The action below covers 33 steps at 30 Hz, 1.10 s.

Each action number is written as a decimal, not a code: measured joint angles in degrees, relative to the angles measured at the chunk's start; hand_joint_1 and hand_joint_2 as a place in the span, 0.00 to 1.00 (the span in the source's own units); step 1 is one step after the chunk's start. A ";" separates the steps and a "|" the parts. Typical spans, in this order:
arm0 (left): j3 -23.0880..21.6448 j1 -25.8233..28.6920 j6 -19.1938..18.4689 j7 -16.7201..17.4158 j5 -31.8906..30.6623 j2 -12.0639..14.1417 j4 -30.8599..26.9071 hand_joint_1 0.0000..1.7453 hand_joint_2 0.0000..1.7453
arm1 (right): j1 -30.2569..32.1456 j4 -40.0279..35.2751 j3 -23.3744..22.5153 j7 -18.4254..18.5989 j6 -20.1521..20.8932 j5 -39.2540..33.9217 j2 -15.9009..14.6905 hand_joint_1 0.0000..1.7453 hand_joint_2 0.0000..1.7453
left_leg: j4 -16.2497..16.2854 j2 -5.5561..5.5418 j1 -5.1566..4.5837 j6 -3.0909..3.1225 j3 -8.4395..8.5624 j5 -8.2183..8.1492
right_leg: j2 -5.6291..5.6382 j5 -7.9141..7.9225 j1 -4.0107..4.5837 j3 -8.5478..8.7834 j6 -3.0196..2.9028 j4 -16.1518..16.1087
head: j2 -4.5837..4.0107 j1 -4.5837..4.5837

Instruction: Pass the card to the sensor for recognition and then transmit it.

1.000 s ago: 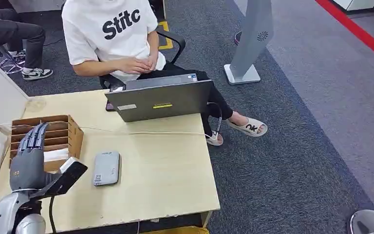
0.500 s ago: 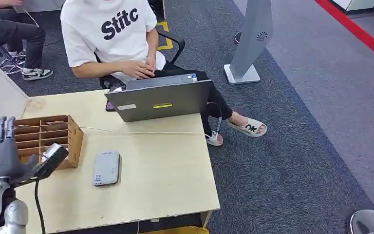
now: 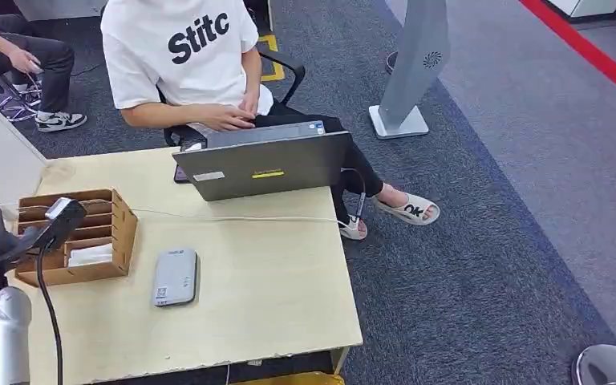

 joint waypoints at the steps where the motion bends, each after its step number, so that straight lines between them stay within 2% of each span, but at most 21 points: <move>1: 0.02 -0.72 -0.17 -0.17 0.00 0.00 1.23 0.00 1.00 | -0.02 0.00 0.00 -0.04 0.00 0.24 0.00 0.00 1.00 | 0.00 -0.01 0.00 0.00 0.00 0.00 | 0.00 0.00 0.00 0.00 0.00 0.00 | 0.00 0.00; 6: 0.02 -4.67 -0.44 -1.90 0.00 -0.02 7.43 0.00 1.00 | -0.07 0.00 0.00 -0.11 0.28 1.40 0.00 0.00 1.00 | 0.00 -0.01 0.01 0.00 0.00 0.01 | 0.00 0.01 0.00 0.00 0.00 0.00 | 0.00 0.00; 11: 0.02 -7.12 0.00 -1.90 0.00 -0.15 12.14 0.00 1.00 | -0.09 0.02 0.00 -0.11 0.59 1.77 0.00 0.00 1.00 | 0.00 0.00 0.00 0.00 0.00 0.01 | 0.01 0.04 0.00 0.00 -0.05 0.00 | 0.00 0.00; 16: -0.05 -7.94 0.07 -1.84 0.00 -0.35 14.34 0.00 1.00 | -0.10 0.02 0.02 -0.09 0.66 2.30 0.00 0.00 1.00 | 0.00 0.01 0.00 0.00 0.00 0.00 | 0.02 0.04 0.00 -0.04 -0.05 0.00 | 0.00 0.00; 21: -1.51 -9.00 1.36 -0.87 0.00 -1.70 17.89 0.00 1.00 | -0.24 0.02 0.11 -0.61 0.85 3.12 0.00 0.00 1.00 | 0.01 0.01 -0.01 0.00 0.00 0.01 | 0.01 0.05 0.00 -0.04 -0.05 0.00 | 0.00 0.00; 27: -3.08 -9.77 1.64 -1.79 0.00 -3.56 20.83 0.00 1.00 | -0.34 0.04 0.11 -0.06 0.68 3.50 0.00 0.00 1.00 | 0.02 0.03 -0.01 0.00 -0.01 0.01 | 0.04 0.06 0.00 -0.03 -0.05 0.00 | 0.00 -0.02; 33: -3.28 -10.03 1.62 -2.25 0.00 -4.24 22.01 0.00 1.00 | -0.35 0.07 0.11 -0.09 0.70 3.50 0.00 0.00 1.00 | 0.01 0.03 0.01 0.00 -0.01 0.00 | 0.05 0.05 0.00 -0.05 -0.06 0.00 | 0.00 -0.02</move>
